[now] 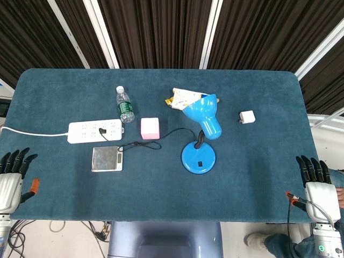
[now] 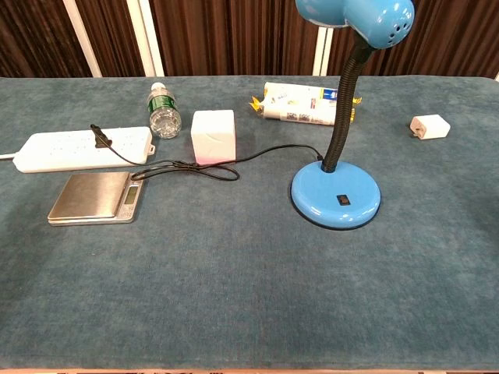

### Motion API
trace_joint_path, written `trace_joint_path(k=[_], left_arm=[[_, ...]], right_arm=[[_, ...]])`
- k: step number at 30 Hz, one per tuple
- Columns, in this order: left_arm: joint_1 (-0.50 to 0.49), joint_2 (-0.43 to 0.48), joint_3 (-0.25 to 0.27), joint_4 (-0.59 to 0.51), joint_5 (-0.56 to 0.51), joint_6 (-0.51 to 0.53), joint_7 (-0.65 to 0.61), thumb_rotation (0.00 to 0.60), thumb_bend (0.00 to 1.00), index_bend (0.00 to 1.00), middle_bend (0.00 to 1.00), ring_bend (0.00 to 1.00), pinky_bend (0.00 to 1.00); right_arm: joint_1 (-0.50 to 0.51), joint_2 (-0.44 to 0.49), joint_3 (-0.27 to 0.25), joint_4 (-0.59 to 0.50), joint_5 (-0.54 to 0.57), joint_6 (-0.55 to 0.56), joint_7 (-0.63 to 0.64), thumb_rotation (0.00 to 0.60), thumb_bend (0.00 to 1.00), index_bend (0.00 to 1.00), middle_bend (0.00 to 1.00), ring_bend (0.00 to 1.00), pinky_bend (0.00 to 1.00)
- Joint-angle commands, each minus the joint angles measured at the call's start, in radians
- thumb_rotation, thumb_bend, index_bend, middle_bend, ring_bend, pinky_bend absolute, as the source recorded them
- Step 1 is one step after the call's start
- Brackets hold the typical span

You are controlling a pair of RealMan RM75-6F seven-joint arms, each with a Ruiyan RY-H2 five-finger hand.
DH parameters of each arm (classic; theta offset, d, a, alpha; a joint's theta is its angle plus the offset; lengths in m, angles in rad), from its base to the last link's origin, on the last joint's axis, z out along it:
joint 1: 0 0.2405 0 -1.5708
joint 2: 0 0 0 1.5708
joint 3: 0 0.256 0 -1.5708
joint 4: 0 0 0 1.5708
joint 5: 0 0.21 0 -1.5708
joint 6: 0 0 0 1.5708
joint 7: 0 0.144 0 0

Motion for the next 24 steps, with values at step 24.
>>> trace_joint_path(k=[24], left_arm=[[0.001,0.001,-0.002,-0.004,-0.009,-0.001,-0.003,0.6,0.45,0.17,0.04,0.0,0.0]], right_arm=[[0.012,0.006,-0.024,0.011,-0.073,-0.003,0.06,0.6,0.24,0.0,0.1,0.09,0.01]])
